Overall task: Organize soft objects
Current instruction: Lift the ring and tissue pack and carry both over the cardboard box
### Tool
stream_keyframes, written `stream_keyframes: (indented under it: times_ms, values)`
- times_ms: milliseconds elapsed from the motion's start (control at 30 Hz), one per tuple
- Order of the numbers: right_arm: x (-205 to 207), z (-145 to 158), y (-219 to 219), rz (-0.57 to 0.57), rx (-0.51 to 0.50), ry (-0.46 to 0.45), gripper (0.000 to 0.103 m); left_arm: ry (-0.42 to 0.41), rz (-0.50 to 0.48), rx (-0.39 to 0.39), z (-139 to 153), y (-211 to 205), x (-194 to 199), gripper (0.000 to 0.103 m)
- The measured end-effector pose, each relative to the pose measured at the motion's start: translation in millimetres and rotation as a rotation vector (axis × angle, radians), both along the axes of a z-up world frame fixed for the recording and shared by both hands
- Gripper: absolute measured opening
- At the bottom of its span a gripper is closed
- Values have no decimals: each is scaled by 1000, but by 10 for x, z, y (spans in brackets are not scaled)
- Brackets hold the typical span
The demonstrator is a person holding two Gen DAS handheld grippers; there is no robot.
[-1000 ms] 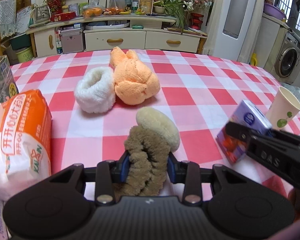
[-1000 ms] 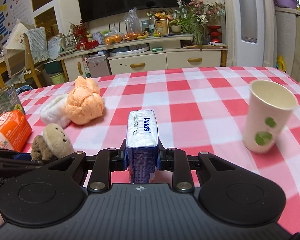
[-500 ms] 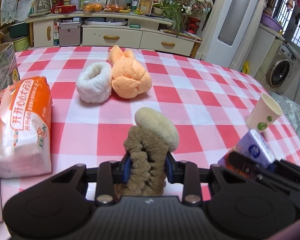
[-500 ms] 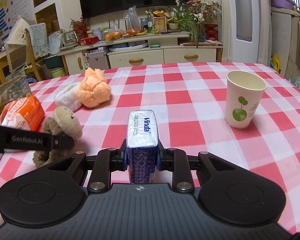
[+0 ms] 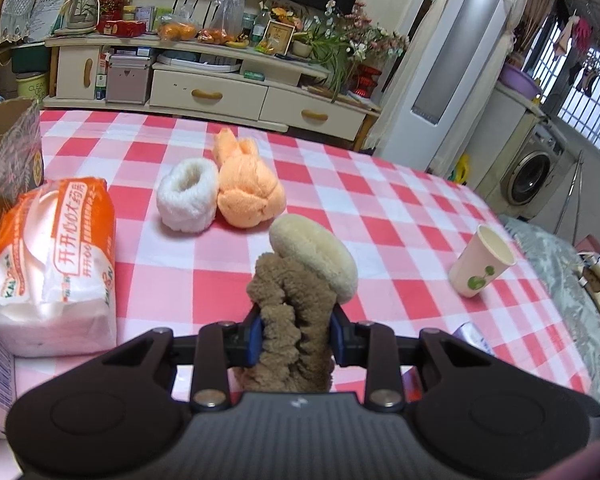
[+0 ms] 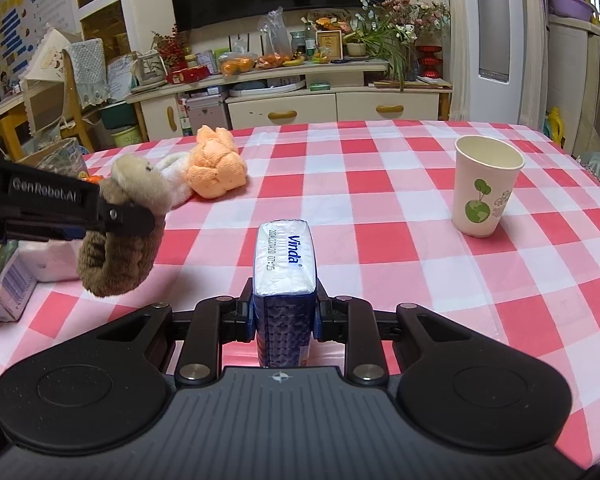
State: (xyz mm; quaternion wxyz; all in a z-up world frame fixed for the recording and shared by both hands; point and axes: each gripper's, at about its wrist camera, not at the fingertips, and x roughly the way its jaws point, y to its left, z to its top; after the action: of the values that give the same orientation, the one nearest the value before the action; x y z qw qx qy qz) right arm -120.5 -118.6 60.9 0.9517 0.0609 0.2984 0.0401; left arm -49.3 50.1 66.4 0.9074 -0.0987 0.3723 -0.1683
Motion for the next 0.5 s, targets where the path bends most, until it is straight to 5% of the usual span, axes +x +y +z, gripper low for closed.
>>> stream_keyframes:
  times_ms: [500]
  values:
    - [-2,376,416,111,39,-68,30,-79,-9,-94,426,428,-37,31]
